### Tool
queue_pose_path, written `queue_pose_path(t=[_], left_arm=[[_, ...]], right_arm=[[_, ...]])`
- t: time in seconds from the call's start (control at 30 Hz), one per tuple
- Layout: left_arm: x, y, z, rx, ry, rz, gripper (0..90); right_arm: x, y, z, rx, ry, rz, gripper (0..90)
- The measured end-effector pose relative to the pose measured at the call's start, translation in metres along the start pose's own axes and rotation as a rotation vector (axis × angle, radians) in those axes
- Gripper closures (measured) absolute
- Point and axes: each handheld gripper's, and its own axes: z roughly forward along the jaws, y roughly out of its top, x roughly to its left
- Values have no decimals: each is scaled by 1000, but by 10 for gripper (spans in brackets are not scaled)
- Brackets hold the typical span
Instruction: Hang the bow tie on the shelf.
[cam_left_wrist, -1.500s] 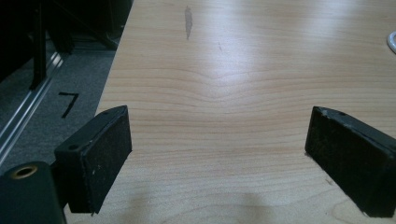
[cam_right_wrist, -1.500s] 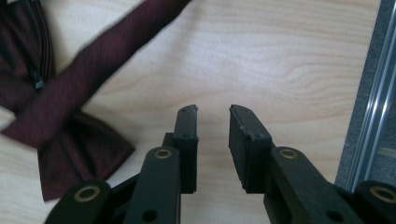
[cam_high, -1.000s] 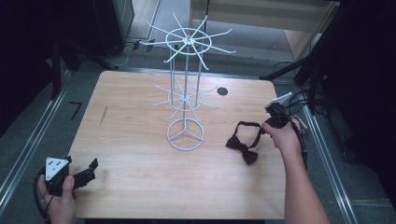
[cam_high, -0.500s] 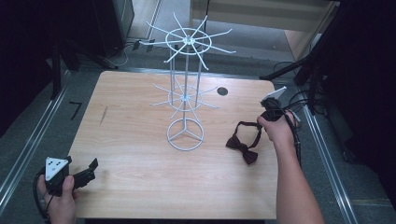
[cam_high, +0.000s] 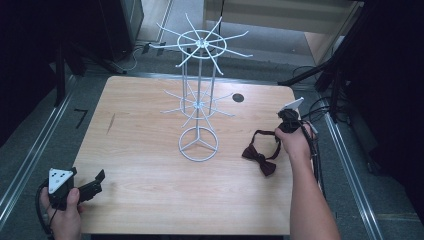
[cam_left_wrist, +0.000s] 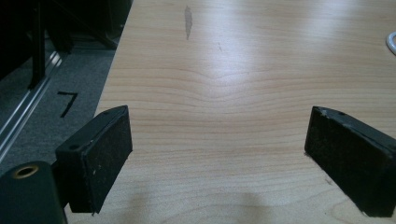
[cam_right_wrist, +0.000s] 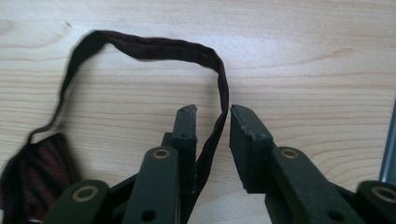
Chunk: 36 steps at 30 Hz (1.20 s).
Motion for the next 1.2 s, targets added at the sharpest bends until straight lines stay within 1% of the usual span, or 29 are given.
queue_pose_path(t=[0.1, 0.17, 0.23, 0.3, 0.47, 0.6, 0.7, 0.8, 0.87, 0.9, 0.97, 1.03, 1.17, 1.2], left_arm=[[0, 0, 0, 0, 0, 0, 82], [0, 0, 0, 3, 0, 2, 82], [0, 0, 0, 3, 0, 3, 82], [0, 0, 0, 3, 0, 3, 82], [0, 0, 0, 1, 0, 1, 82], [0, 0, 0, 5, -2, 2, 82], [0, 0, 0, 5, -2, 2, 82], [0, 0, 0, 5, 0, 1, 82], [0, 0, 0, 5, 1, 2, 82], [0, 0, 0, 5, 1, 2, 82], [0, 0, 0, 5, 2, 1, 82], [0, 0, 0, 6, 2, 1, 82], [0, 0, 0, 6, 2, 1, 82], [0, 0, 0, 6, 2, 1, 82]], right_arm=[[0, -1, 1, -7, -12, -10, 805], [1, -1, -1, -21, -27, -14, 837], [3, -1, -3, -40, -38, -30, 877], [5, -1, -5, -53, -53, -33, 900], [9, -1, -9, -75, -60, -56, 900], [14, -1, -14, -114, -67, -76, 900], [17, -2, -19, -154, -64, -93, 900], [20, -2, -24, -196, -57, -87, 900], [20, -2, -26, -206, -54, -87, 900], [21, -2, -29, -227, -52, -89, 900], [21, -3, -32, -251, -50, -84, 900], [21, -3, -35, -270, -44, -90, 900], [23, -5, -42, -338, -37, -108, 900], [23, -5, -42, -338, -37, -108, 900]])
